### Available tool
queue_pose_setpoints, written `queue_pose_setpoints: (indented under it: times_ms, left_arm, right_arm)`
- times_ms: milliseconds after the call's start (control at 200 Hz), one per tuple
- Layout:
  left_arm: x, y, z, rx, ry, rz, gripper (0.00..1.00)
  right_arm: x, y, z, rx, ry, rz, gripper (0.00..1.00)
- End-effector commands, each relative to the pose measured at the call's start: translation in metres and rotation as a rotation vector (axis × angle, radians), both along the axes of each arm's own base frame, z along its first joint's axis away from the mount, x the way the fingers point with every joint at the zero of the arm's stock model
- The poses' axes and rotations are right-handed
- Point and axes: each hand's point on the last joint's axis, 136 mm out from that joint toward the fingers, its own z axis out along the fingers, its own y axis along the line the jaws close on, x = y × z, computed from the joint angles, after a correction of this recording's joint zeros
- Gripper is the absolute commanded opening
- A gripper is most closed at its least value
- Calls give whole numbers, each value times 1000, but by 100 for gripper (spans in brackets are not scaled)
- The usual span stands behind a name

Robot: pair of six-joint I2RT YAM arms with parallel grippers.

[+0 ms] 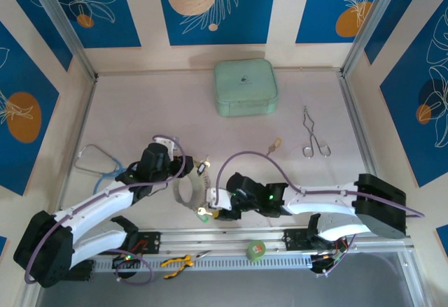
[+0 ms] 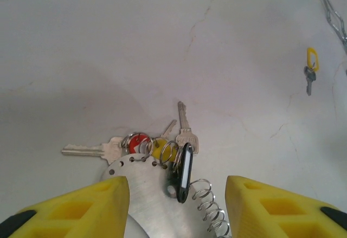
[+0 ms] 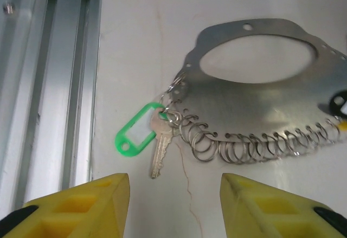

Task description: Put the keys on the keyring

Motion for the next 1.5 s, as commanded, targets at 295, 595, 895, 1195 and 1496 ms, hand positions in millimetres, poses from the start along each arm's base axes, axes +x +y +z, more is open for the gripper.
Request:
queue_pose_setpoints:
  times_ms: [295, 595, 895, 1195, 1496]
  left_arm:
    - [-4, 14, 2, -7, -51, 57, 50]
    - [-8, 21, 5, -3, -85, 67, 51]
    - [-9, 21, 4, 0, -83, 66, 51]
    - [-10, 21, 2, 2, -77, 66, 51]
    - [-11, 23, 1, 9, -71, 69, 51]
  right_arm:
    - [34, 13, -17, -30, -103, 26, 37]
    - [42, 18, -19, 0, 24, -23, 32]
    - [47, 25, -32, -42, 50, -50, 31]
    - [47, 22, -43, -78, 52, -72, 34]
    - [47, 23, -51, -95, 66, -82, 33]
